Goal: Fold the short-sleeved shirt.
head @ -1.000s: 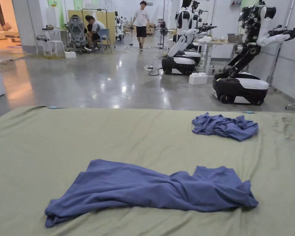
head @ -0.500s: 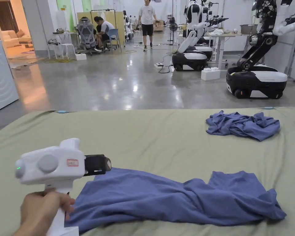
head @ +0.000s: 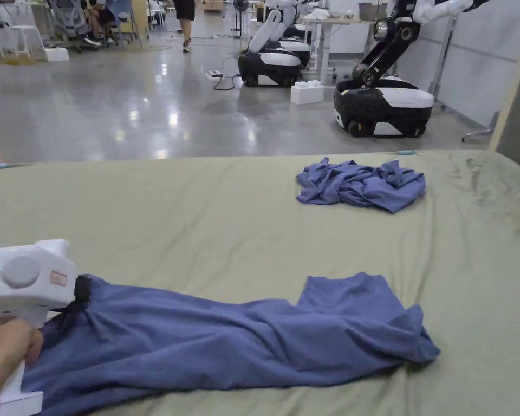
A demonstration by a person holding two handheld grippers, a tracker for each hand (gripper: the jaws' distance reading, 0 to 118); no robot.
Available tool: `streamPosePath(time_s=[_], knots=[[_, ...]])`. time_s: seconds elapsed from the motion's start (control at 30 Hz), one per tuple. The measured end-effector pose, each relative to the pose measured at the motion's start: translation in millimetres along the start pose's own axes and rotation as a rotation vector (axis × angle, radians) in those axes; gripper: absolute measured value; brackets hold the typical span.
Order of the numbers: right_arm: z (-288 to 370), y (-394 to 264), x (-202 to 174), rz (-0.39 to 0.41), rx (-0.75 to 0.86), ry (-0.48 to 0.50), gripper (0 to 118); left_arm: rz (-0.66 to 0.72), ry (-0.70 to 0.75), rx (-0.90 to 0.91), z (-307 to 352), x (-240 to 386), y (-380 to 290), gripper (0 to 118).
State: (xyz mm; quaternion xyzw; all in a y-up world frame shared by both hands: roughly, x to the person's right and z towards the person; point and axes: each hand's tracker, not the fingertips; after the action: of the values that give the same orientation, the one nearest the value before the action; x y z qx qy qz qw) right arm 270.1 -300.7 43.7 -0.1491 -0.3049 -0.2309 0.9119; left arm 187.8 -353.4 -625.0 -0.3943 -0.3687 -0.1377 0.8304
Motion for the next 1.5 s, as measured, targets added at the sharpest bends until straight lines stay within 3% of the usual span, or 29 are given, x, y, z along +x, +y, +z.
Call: streamPosePath(time_s=[0.13,0.17,0.2,0.23,0.27,0.4,0.43,0.5,0.53,0.57,0.6,0.63,0.73,0.93,1.03,1.23,1.4,1.5], knots=[[-39,48,6,0.124,0.024,-0.005,3,-0.073,-0.043,0.066,56,10,-10,1],[-59,64,10,0.127,0.021,-0.006,9,-0.063,-0.083,0.091,73,10,-14,1],[-81,79,16,0.122,0.028,0.008,29,-0.059,-0.128,0.09,86,9,-18,1],[-112,97,23,0.131,0.029,0.016,66,-0.041,-0.16,0.106,102,8,-26,1],[-149,115,29,0.118,-0.028,-0.013,82,-0.007,-0.16,0.142,117,5,-36,1],[-286,147,56,0.11,-0.265,-0.116,80,0.099,-0.259,0.163,152,0,-70,1],[-312,144,60,0.12,-0.342,-0.182,62,0.095,-0.264,0.151,157,0,-76,1],[-341,129,70,0.079,-0.515,-0.207,39,0.111,-0.285,0.159,166,-1,-90,1],[-346,121,73,0.045,-0.564,-0.192,39,0.117,-0.287,0.156,167,-4,-93,1],[-344,111,73,0.038,-0.572,-0.239,9,0.125,-0.297,0.147,167,-6,-95,1],[-336,109,74,-0.01,-0.527,-0.239,9,0.129,-0.299,0.149,167,-8,-96,1],[-330,111,73,-0.004,-0.506,-0.216,9,0.129,-0.296,0.152,168,-8,-97,1],[-288,134,49,0.118,-0.299,-0.183,9,0.15,-0.324,0.19,177,-17,-90,1],[-230,207,1,0.12,-0.236,-0.054,9,0.183,-0.325,0.317,231,-32,-49,1],[-212,237,-21,0.164,-0.176,-0.049,9,0.18,-0.304,0.352,260,-39,-28,1],[-173,283,-60,0.163,-0.066,-0.051,9,0.158,-0.225,0.461,310,-49,8,1],[-171,308,-66,0.14,-0.043,-0.098,9,0.191,-0.208,0.482,321,-65,36,1],[-183,323,-64,0.078,-0.035,-0.122,9,0.204,-0.198,0.49,318,-67,54,1]])
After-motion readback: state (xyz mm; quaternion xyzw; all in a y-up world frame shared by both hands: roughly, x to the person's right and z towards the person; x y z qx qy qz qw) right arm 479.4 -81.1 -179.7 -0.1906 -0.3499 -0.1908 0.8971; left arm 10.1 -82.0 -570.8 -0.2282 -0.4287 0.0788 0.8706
